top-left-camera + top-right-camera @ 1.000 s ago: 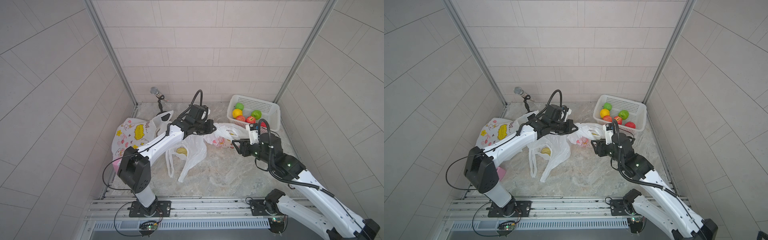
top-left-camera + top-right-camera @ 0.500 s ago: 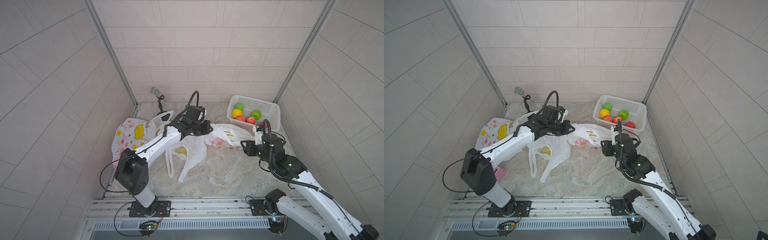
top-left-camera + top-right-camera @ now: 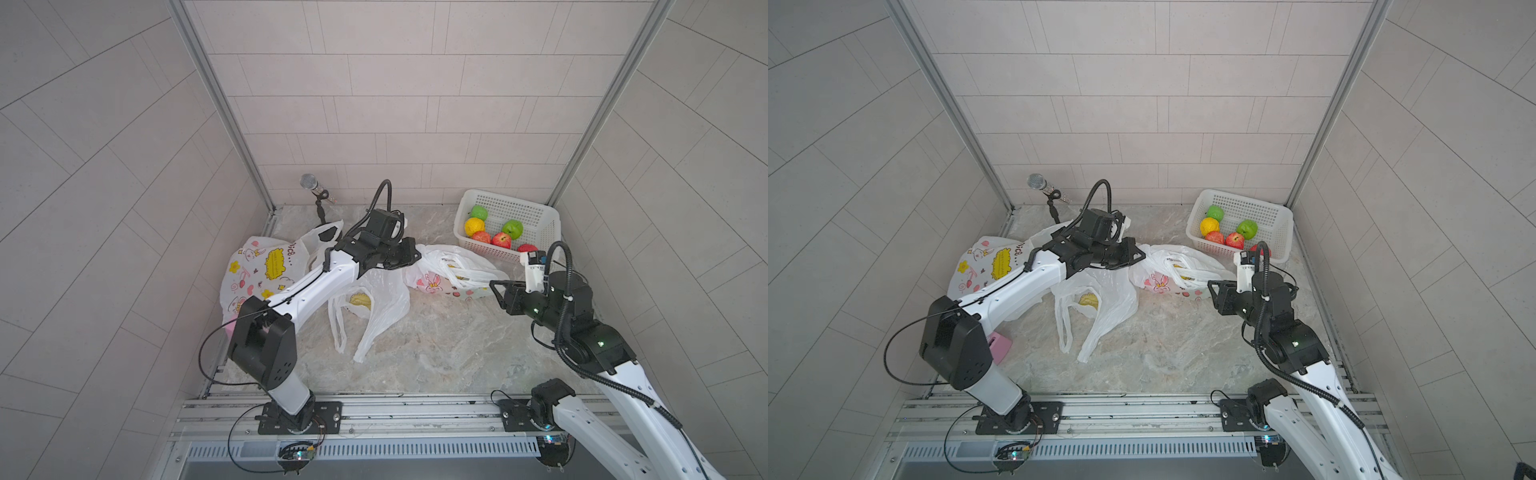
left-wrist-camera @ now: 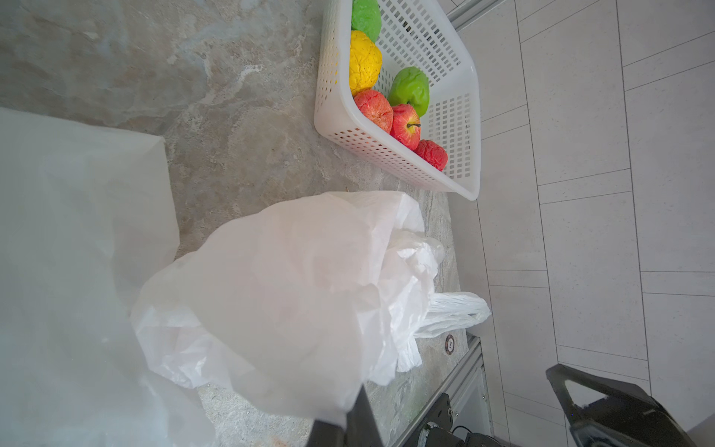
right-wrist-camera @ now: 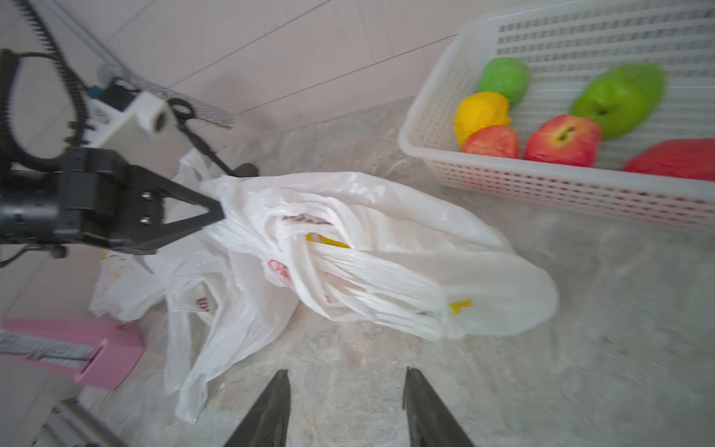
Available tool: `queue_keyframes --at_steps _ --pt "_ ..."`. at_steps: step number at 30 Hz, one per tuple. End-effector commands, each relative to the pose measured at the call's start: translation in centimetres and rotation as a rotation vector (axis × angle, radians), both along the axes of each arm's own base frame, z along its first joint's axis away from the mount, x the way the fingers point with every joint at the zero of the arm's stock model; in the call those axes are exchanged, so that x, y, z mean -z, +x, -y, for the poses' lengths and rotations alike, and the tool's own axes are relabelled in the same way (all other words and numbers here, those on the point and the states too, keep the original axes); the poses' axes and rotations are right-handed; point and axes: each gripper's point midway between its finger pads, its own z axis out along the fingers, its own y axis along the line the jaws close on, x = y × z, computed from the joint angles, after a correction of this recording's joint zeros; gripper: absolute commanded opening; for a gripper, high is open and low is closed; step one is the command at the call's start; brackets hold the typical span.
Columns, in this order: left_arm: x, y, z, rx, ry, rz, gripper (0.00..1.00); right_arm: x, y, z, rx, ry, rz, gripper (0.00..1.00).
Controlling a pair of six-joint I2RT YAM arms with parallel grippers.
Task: Untie the knot of a plastic bag & take out the apple
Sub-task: Untie the plastic bag at the center of the board.
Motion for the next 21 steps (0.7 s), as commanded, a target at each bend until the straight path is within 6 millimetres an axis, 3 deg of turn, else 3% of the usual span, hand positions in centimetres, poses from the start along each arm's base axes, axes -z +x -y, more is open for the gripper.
queue_keyframes --at_steps 1,4,7,11,15,18,21 --pt "-1.3 0.3 0.6 0.005 -0.029 0.025 0.00 -1.6 -0.2 -6.1 -0.250 0.022 0.054 0.57" --pt "-1.5 0.1 0.5 0.006 -0.038 0.021 0.00 0.5 0.8 -8.6 -0.317 -0.148 -0.019 0.62" --pt "-1.9 -0.1 0.5 0.006 -0.041 0.027 0.00 3.0 2.8 -9.2 -0.297 -0.221 -0.097 0.61" --pt "-2.2 -0.4 0.4 0.011 -0.045 0.025 0.00 5.4 5.8 -6.6 -0.129 -0.384 -0.094 0.61" --pt "-2.3 -0.9 0.4 0.005 -0.065 0.001 0.00 5.7 6.8 -5.2 -0.067 -0.464 -0.078 0.59" --pt "-2.4 -1.0 0.2 0.005 -0.052 0.010 0.00 5.5 7.2 -5.4 -0.067 -0.454 -0.045 0.49" --pt "-2.8 -0.8 0.5 0.010 -0.067 0.011 0.00 6.6 7.4 -5.7 -0.092 -0.453 -0.062 0.30"
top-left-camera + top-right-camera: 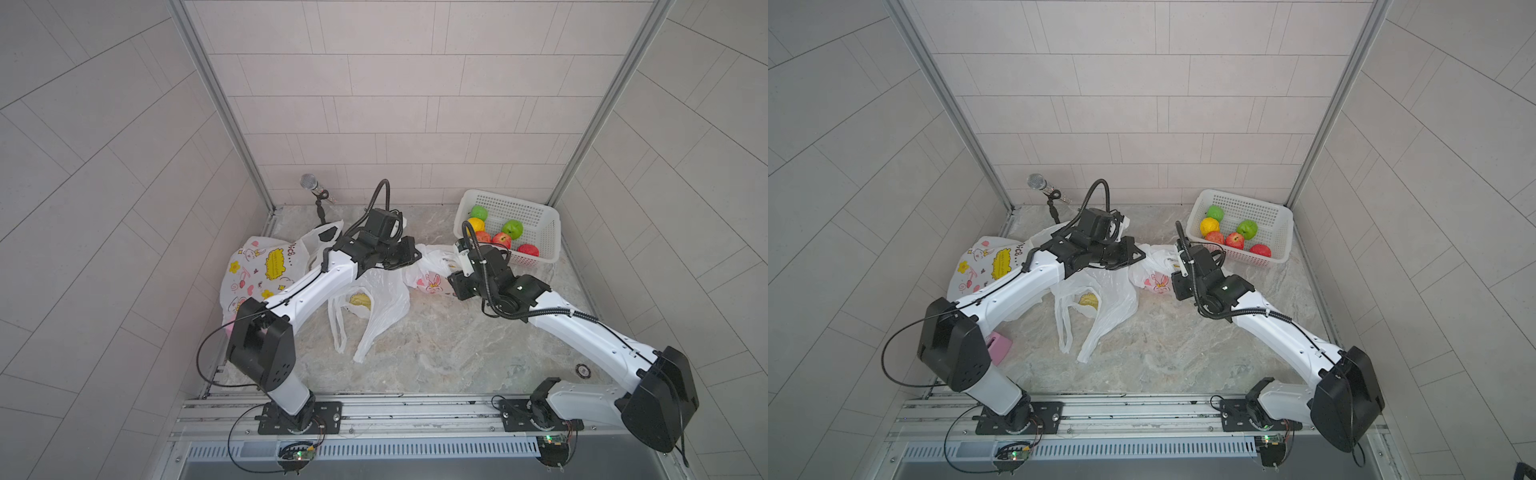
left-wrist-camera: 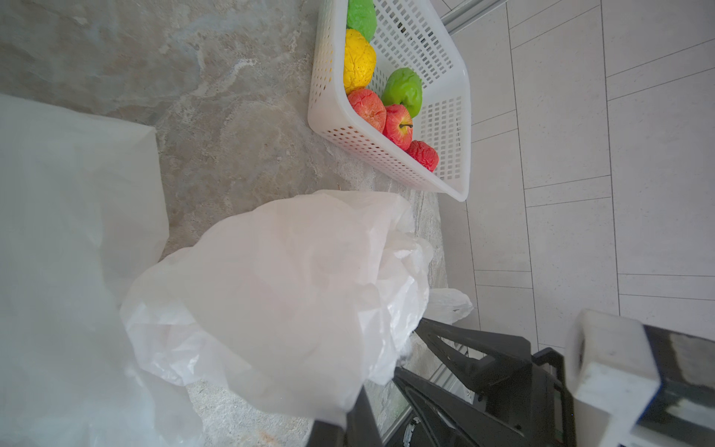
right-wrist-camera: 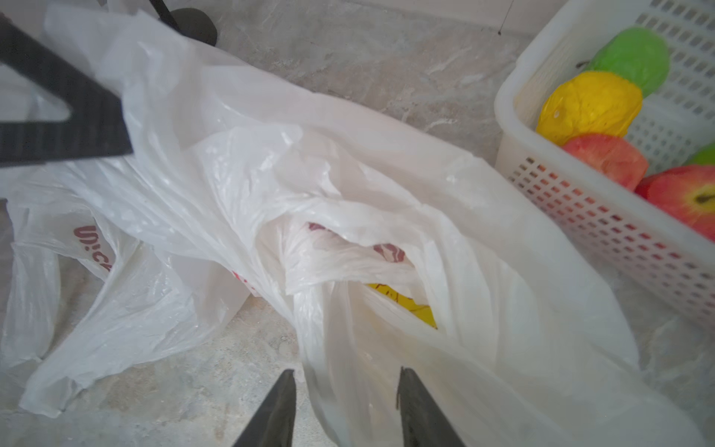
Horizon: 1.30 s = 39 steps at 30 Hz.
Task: Untie the knot of a plastic bag & take out the apple
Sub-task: Untie the plastic bag at the center of the board.
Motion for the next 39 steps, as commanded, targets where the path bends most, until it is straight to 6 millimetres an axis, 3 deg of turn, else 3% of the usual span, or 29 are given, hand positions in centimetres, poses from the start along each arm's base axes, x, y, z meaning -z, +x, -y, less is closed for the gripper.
queue_keyframes --at_steps 1,4,5,8,11,15,20,23,25,28,32,35,36,39 --pt "-2.3 -0.3 0.3 0.013 -0.039 0.036 0.00 0.5 0.6 0.5 0.011 -0.032 0.019 0.21" --pt "-2.3 0.0 0.0 0.008 -0.025 0.040 0.00 0.4 0.4 1.5 0.032 -0.027 0.022 0.02" --pt "-2.4 0.2 -0.1 0.004 -0.022 0.037 0.00 0.2 0.3 2.0 0.041 -0.013 0.026 0.00" --pt "-2.7 1.1 -0.9 -0.008 -0.015 0.050 0.00 -0.8 0.2 5.0 0.113 0.083 0.028 0.00" --pt "-3.2 2.3 -1.5 -0.032 -0.011 0.069 0.00 -1.8 0.1 9.4 0.230 0.201 0.038 0.00" --pt "-4.1 4.4 -1.0 -0.051 -0.006 0.114 0.00 -3.6 1.0 14.3 0.362 0.315 0.060 0.00" --pt "-8.2 6.9 1.3 -0.014 -0.064 0.156 0.00 -8.0 3.4 16.8 0.412 0.395 0.088 0.00" --pt "-10.8 6.2 1.2 0.010 -0.081 0.200 0.00 -11.5 2.9 16.8 0.395 0.412 0.153 0.00" --pt "-10.9 4.8 0.7 0.020 -0.087 0.218 0.00 -12.3 1.9 15.8 0.347 0.458 0.168 0.00" --pt "-8.1 1.7 -0.2 0.003 -0.098 0.221 0.00 -9.7 0.0 14.0 0.310 0.545 0.114 0.00" --pt "0.7 -3.1 -0.8 -0.044 -0.040 0.118 0.00 -2.7 -3.2 13.4 0.392 0.581 -0.014 0.00" --pt "5.0 -5.6 -1.1 -0.044 -0.065 0.042 0.00 1.1 -5.7 13.3 0.436 0.562 -0.113 0.00" --pt "5.9 -6.1 -1.2 -0.044 -0.058 0.036 0.00 2.6 -6.6 13.3 0.457 0.558 -0.158 0.08" --pt "9.3 -8.5 -1.5 -0.010 0.014 -0.003 0.00 3.8 -8.3 13.5 0.489 0.543 -0.202 0.40"
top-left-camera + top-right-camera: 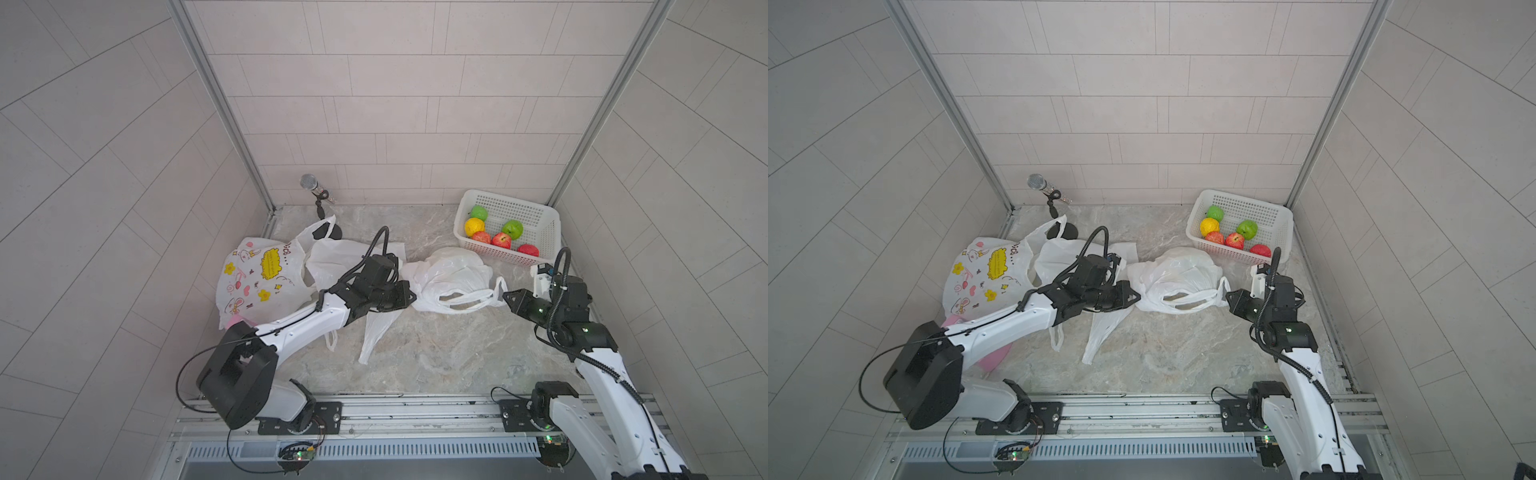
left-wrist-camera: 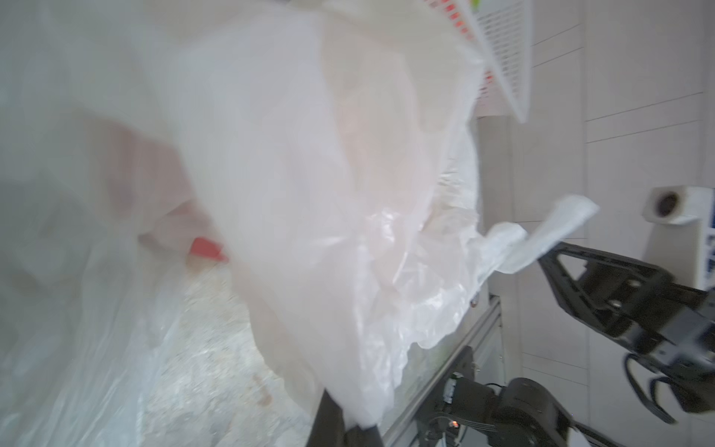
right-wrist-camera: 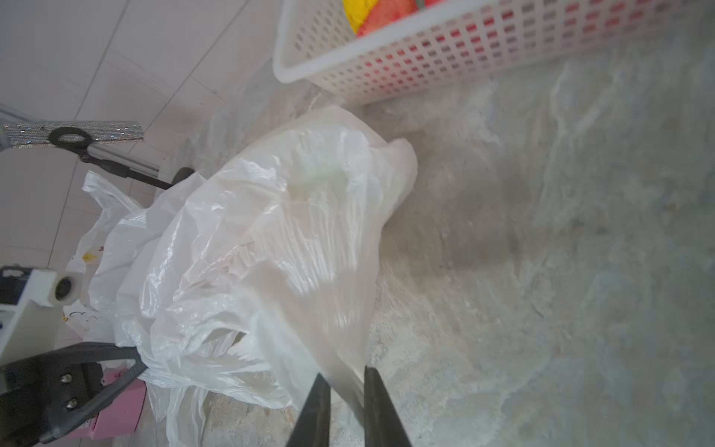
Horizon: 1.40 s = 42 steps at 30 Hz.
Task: Untie the knot of a plastic bag & take out the apple
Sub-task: Untie the plastic bag at the center of the board, then adjust the plastic bag at the center of the board.
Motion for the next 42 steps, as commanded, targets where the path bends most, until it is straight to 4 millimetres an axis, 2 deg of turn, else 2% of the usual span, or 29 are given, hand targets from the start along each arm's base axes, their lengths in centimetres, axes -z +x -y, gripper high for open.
queue_keyframes --at_steps 1,2,5,6,10,14,17,21,24,27,29,30,31,32,35,36,37,38,42 --pt "-0.7 0.1 0.6 -0.015 -0.039 0.068 0.00 -0.1 -1.5 0.4 0.036 -0.010 -0.028 0.44" --pt "0.1 -0.3 0.3 -0.017 -0.032 0.056 0.00 -0.5 -1.5 0.5 0.039 -0.020 -0.025 0.49" --pt "1.2 -1.0 -0.5 -0.037 -0.029 0.050 0.00 -1.0 -1.4 0.5 0.038 -0.020 -0.028 0.56" --pt "1.5 -1.3 -0.7 -0.037 -0.030 0.047 0.00 -2.3 -0.9 0.4 0.034 -0.010 0.000 0.58" --pt "2.0 -1.8 -0.6 -0.012 -0.024 0.031 0.00 -2.5 0.8 -0.9 -0.011 0.067 0.011 0.64" --pt "2.5 -2.3 -0.4 0.014 -0.021 0.010 0.00 -1.6 3.3 -1.9 -0.060 -0.019 0.023 0.74" --pt "3.0 -3.0 -0.6 0.029 -0.017 -0.012 0.00 -0.2 5.7 -2.7 -0.112 -0.091 -0.013 0.77" --pt "4.2 -4.0 -1.7 0.029 0.030 -0.036 0.00 0.5 9.3 -4.0 -0.174 -0.144 -0.048 0.81" --pt "5.5 -4.5 -2.8 0.010 0.075 -0.035 0.00 0.6 11.1 -5.9 -0.237 -0.159 -0.065 0.81" --pt "7.1 -5.1 -3.1 0.015 0.091 -0.061 0.00 1.7 11.8 -8.5 -0.294 -0.194 -0.066 0.81" --pt "7.5 -5.3 -3.1 0.019 0.093 -0.076 0.00 3.3 11.7 -9.2 -0.305 -0.221 -0.106 0.77" --pt "7.4 -5.3 -3.0 0.022 0.085 -0.076 0.03 4.3 11.5 -9.0 -0.296 -0.232 -0.145 0.71" --pt "7.1 -5.3 -2.8 0.023 0.076 -0.073 0.10 5.1 11.2 -8.8 -0.289 -0.233 -0.168 0.64" --pt "6.6 -5.1 -2.7 0.023 0.067 -0.066 0.21 5.9 10.8 -8.6 -0.283 -0.238 -0.191 0.58" --pt "4.9 -4.9 -2.4 0.033 0.045 -0.035 0.49 7.2 9.3 -7.4 -0.262 -0.274 -0.220 0.22" --pt "4.1 -4.8 -2.4 0.037 0.042 -0.016 0.53 7.3 8.8 -7.0 -0.255 -0.289 -0.219 0.10" --pt "3.4 -4.6 -2.5 0.037 0.041 -0.001 0.57 7.3 8.3 -6.5 -0.251 -0.301 -0.220 0.04" --pt "2.7 -4.5 -2.6 0.038 0.045 0.014 0.60 7.0 7.9 -6.0 -0.244 -0.307 -0.216 0.00" --pt "-0.3 -3.5 -3.1 0.019 0.075 0.088 0.72 4.6 6.1 -4.7 -0.242 -0.291 -0.161 0.00"
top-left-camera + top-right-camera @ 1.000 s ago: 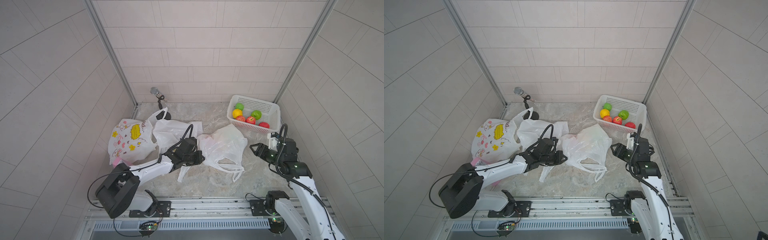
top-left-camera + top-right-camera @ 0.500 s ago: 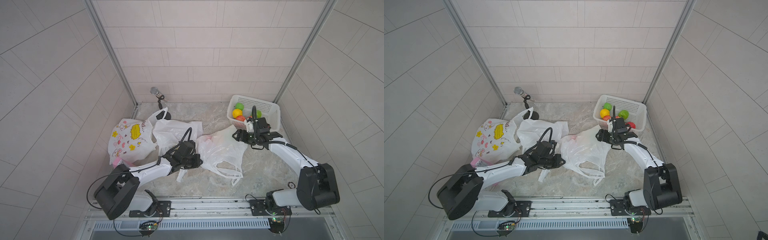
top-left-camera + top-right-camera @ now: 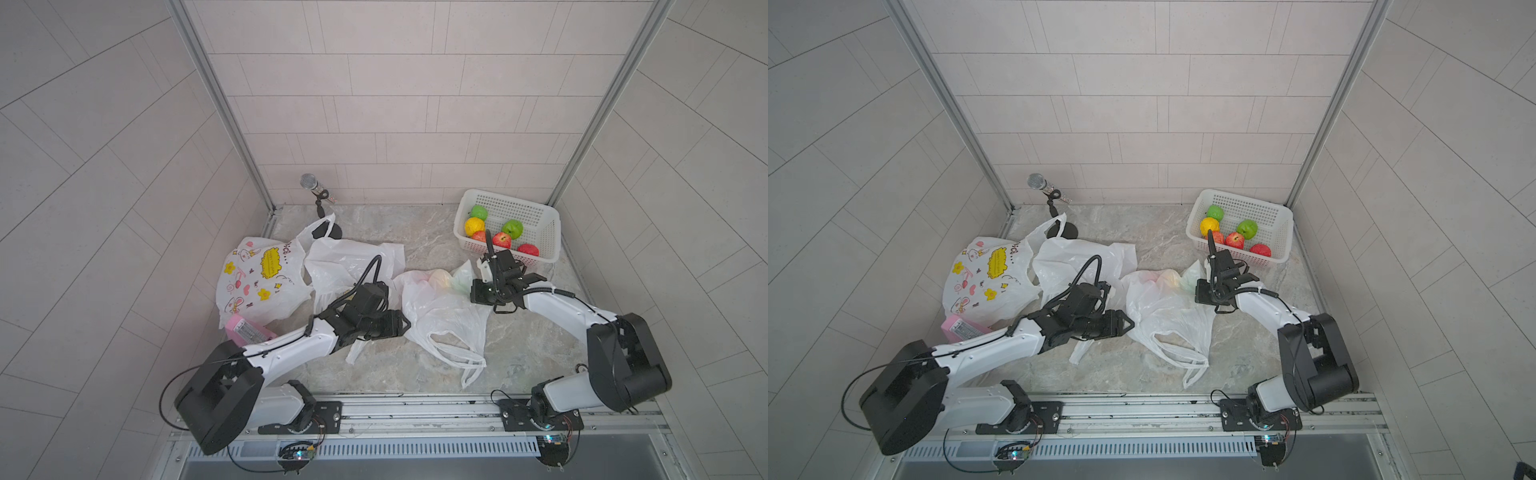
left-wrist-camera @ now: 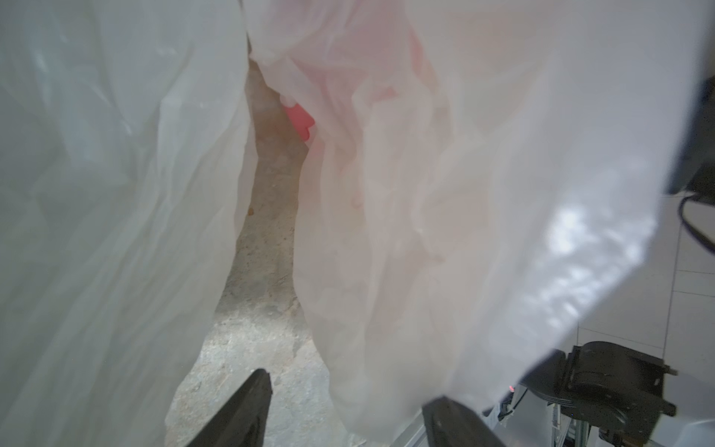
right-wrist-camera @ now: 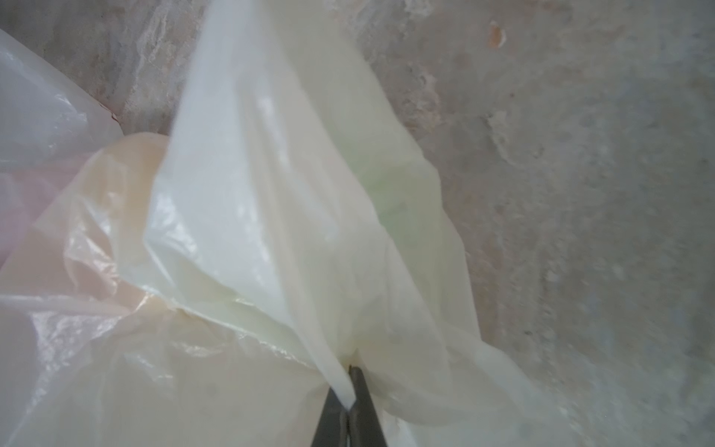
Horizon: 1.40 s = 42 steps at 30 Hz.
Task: Untie the knot of a plastic bag & take out the apple
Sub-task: Adjust the plastic bag at the center of the board.
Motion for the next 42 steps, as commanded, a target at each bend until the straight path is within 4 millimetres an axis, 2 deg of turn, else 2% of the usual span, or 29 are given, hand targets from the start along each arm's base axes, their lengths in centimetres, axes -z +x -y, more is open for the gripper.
queue_keyframes --at_steps 1,4,8,11,15,19,20,22,23,24,27,30,32,34,36,37,38,39,42 --pt "-3.1 1.3 -0.5 -0.020 0.027 0.089 0.74 -2.7 -1.1 1.3 -0.005 -0.017 0.075 0.00" --pt "-4.4 2.5 -0.7 -0.043 0.044 0.156 0.78 -3.9 -2.4 1.7 0.005 0.006 0.136 0.00" --pt "-5.2 4.0 -0.5 -0.075 0.050 0.203 0.84 -1.4 -4.5 2.0 0.012 0.023 0.072 0.00" --pt "-4.3 5.4 0.1 -0.082 0.084 0.201 0.86 0.5 -6.0 1.7 0.005 0.049 -0.001 0.00" --pt "-2.8 7.2 1.6 -0.046 0.142 0.151 0.86 0.3 -6.8 1.3 -0.001 0.080 -0.029 0.00" --pt "-1.8 8.8 3.1 0.001 0.184 0.095 0.83 -1.0 -7.3 2.0 0.015 0.050 -0.016 0.29" --pt "-1.7 9.2 3.5 0.006 0.186 0.089 0.81 -2.6 -6.6 2.1 0.020 0.055 0.034 0.36" --pt "-1.5 9.6 4.3 0.022 0.176 0.076 0.71 -4.1 -6.2 2.3 0.035 0.059 0.087 0.50" --pt "-1.4 9.7 4.5 0.029 0.171 0.071 0.62 -4.9 -5.8 2.7 0.053 0.052 0.115 0.56" --pt "-1.4 9.8 4.7 0.032 0.162 0.066 0.48 -5.3 -5.2 3.1 0.069 0.043 0.136 0.61" --pt "-2.0 9.9 5.3 0.038 0.125 0.070 0.19 -5.5 -3.2 4.2 0.117 0.040 0.140 0.68" --pt "-3.0 9.9 5.7 0.047 0.097 0.081 0.04 -4.6 -0.9 4.8 0.141 0.064 0.105 0.70" --pt "-3.6 10.0 6.0 0.056 0.084 0.088 0.00 -4.3 0.4 4.1 0.107 0.103 0.067 0.67" --pt "-4.4 10.3 6.2 0.060 0.076 0.097 0.00 -4.1 1.2 3.4 0.077 0.132 0.038 0.58" --pt "-5.4 10.6 6.6 0.068 0.058 0.108 0.00 -4.4 1.9 3.0 0.065 0.153 0.036 0.35" --pt "-6.4 10.9 6.9 0.073 0.043 0.119 0.00 -4.9 2.3 2.8 0.063 0.160 0.046 0.20" --pt "-7.5 11.2 7.1 0.083 0.033 0.129 0.00 -5.8 2.5 2.7 0.059 0.167 0.062 0.07" --pt "-8.6 11.3 7.1 0.094 0.030 0.137 0.00 -6.9 2.6 2.6 0.048 0.168 0.080 0.00" --pt "-12.4 11.2 6.7 0.123 0.040 0.199 0.00 -11.6 2.4 3.1 0.032 0.133 0.181 0.00"
